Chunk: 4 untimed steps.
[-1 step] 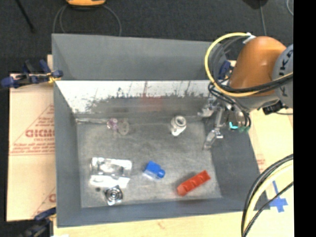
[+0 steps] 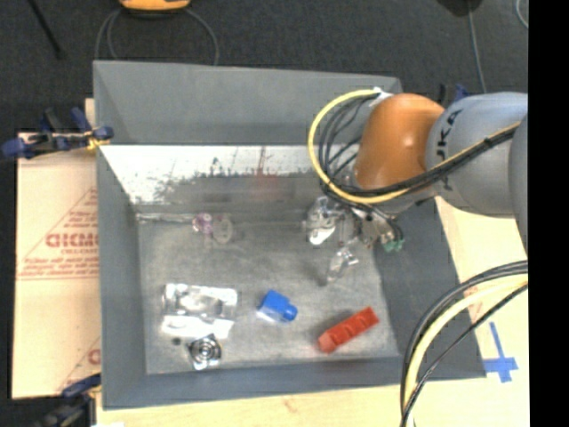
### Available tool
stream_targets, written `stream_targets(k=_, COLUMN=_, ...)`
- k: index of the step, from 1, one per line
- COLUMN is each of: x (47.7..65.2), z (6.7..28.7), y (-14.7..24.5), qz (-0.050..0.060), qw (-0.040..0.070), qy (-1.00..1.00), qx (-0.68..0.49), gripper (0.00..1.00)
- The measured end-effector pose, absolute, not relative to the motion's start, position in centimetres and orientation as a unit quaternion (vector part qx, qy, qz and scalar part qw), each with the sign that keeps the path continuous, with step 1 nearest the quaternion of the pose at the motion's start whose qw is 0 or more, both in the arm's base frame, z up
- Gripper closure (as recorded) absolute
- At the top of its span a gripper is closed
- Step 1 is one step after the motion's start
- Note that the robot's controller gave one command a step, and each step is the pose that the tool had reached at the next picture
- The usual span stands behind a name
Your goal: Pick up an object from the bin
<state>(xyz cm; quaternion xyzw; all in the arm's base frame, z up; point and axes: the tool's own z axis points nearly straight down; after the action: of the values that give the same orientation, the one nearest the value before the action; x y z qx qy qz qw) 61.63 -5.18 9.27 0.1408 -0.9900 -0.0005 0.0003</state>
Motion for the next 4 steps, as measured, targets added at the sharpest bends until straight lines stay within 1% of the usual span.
stream_targets(k=1, x=62.1, z=11.7, y=4.2, qz=-0.001, qw=-0.004, qy=-0.975, qx=0.221, gripper=0.00)
stream_targets(k=2, x=55.8, z=11.1, y=11.9, qz=-0.001, qw=-0.001, qy=-0.952, qx=0.307, gripper=0.00)
stream_targets(k=3, x=51.8, z=7.7, y=18.2, qz=0.000, qw=-0.006, qy=-0.948, qx=0.318, gripper=0.00)
stream_targets(k=4, x=51.9, z=7.8, y=17.9, qz=0.000, qw=-0.005, qy=-0.949, qx=0.316, gripper=1.00)
